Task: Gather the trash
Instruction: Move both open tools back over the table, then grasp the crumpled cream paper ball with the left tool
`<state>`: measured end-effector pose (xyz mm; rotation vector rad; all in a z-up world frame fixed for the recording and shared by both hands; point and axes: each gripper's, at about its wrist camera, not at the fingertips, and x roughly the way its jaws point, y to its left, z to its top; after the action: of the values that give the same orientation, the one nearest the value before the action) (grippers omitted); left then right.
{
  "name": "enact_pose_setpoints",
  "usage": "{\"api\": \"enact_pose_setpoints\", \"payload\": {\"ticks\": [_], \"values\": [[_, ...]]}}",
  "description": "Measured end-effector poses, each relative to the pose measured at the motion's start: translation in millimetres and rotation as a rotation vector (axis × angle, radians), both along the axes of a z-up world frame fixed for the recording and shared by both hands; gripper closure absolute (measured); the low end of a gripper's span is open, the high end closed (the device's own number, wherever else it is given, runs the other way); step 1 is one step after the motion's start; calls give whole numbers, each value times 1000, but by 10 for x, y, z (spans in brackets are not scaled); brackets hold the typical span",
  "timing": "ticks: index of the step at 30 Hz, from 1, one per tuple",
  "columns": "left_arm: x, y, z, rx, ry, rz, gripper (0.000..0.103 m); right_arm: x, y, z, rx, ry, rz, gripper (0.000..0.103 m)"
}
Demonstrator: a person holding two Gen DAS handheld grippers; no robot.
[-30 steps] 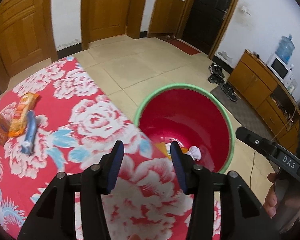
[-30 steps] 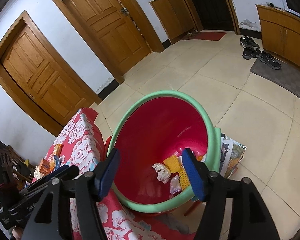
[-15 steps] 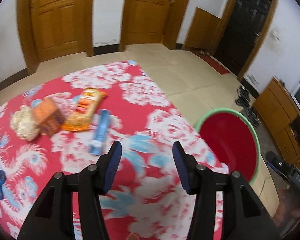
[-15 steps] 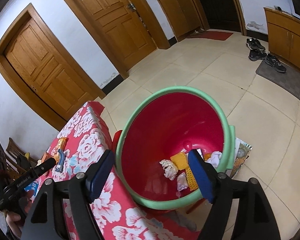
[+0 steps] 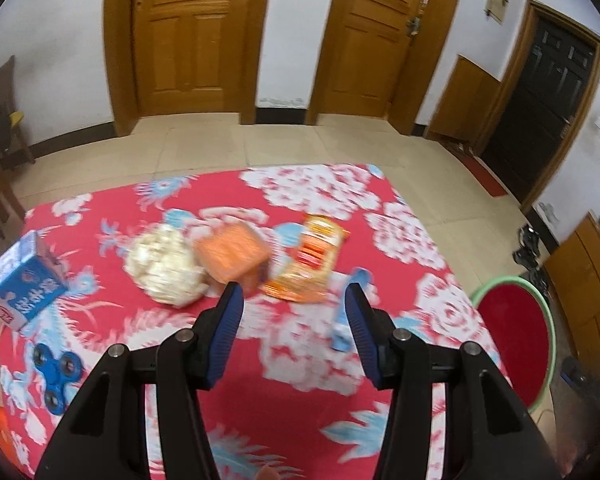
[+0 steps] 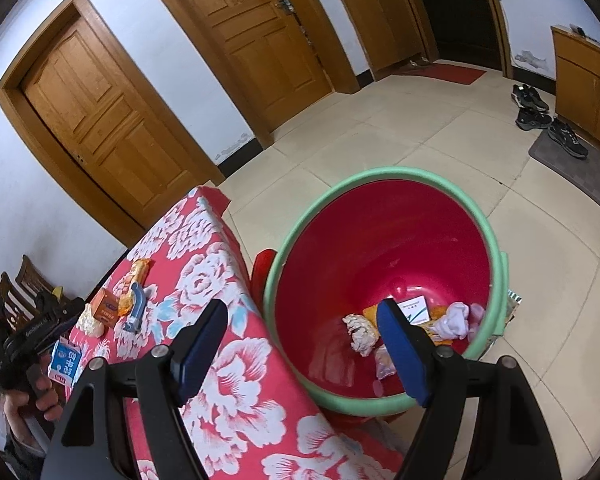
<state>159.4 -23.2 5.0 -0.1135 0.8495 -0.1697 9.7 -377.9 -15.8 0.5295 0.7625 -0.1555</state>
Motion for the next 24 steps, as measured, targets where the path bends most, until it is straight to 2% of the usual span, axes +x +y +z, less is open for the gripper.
{"api": "enact_pose_setpoints", "payload": {"ticks": [12,15,20,24], "values": [[302,709,-140,13,-14,202,50,120,225,38,-39,16,25,24],[376,804,-220,22,-13,231,50,139,257,52,-43,16,26,24],[503,899,-429,18,36,262,50,179,325,49,-56,30,39,24],[532,913,-569,-8,68,263,50,201,379,43,-63,37,47,24]]}}
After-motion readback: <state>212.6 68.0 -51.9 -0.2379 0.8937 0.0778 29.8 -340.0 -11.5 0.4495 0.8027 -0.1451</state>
